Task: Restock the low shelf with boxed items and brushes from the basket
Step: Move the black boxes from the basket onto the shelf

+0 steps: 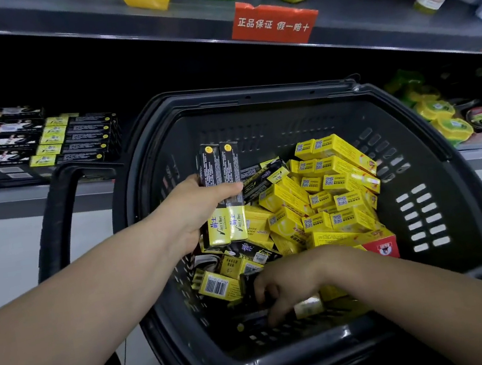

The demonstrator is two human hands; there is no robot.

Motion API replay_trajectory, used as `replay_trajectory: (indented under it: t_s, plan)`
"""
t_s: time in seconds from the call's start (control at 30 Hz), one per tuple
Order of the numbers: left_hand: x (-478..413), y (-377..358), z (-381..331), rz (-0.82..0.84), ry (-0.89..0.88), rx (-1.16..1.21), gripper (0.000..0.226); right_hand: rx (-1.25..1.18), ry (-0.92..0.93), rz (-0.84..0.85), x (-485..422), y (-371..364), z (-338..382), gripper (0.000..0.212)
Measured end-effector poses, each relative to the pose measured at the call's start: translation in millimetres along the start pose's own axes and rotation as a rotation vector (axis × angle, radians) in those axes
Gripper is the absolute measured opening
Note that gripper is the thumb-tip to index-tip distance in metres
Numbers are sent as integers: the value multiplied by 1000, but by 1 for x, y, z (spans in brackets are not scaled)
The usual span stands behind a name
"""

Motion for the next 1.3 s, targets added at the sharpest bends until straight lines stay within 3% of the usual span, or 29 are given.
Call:
replay_trajectory:
  t_s: [0.13, 0.23, 0.3, 0.37, 0.53, 0.73, 0.77, 0.83, 0.9, 0.97, 1.03, 1.17, 1.23, 1.3]
  plan:
    - [-1, 2, 2, -8, 24, 52, 39, -204, -77, -48, 25, 27, -26, 41]
    - [1, 2, 2, -11, 37, 59, 49, -700, -148, -422, 58, 81, -52, 30]
    - [3, -3, 4, 27, 69, 88, 54, -1128, -53, -613, 70, 103, -54, 26]
    - [8, -12, 6, 91, 100, 111, 52, -1301, 49, -714, 70, 116, -43, 20]
    - [11, -16, 4, 135, 81, 48, 66, -1271, 33, -827, 64, 116, -32, 29]
    - [9, -2, -4, 29, -3, -38, 53, -1330, 107, -724, 63, 109, -44, 30]
    - [9, 0, -6, 6, -17, -37, 48, -1190, 56, -678, 59, 101, -46, 27]
    - [10, 2, -10, -20, -48, -49, 44, -563, -106, -487, 42, 74, -45, 20]
    - [11, 0, -12, -15, -76, -57, 42, 39, -204, -218, 15, 31, -48, 46]
    - [11, -2, -13, -1, -91, -57, 40, 240, -233, -87, -4, 3, -48, 77]
    - [11, -2, -14, 0, -98, -50, 39, 325, -229, -144, -14, 7, -45, 84]
    - [14, 0, -17, 0, -106, -24, 40, 262, -215, -267, -5, 30, -46, 56]
    - [15, 4, -23, -8, -108, -19, 40, 4, -212, -382, 11, 50, -48, 34]
    - [17, 9, -33, -8, -109, 3, 41, -431, -196, -573, 34, 81, -51, 29]
Point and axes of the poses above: each hand's wrist, its own x-axis away from the middle knuckle, its own y-axis out of the back of the hand, z = x × y, the point moved 10 cm from there along -x, towards the middle knuckle, and after that the axes turned 5 degrees about x, right-handed, at the moved point
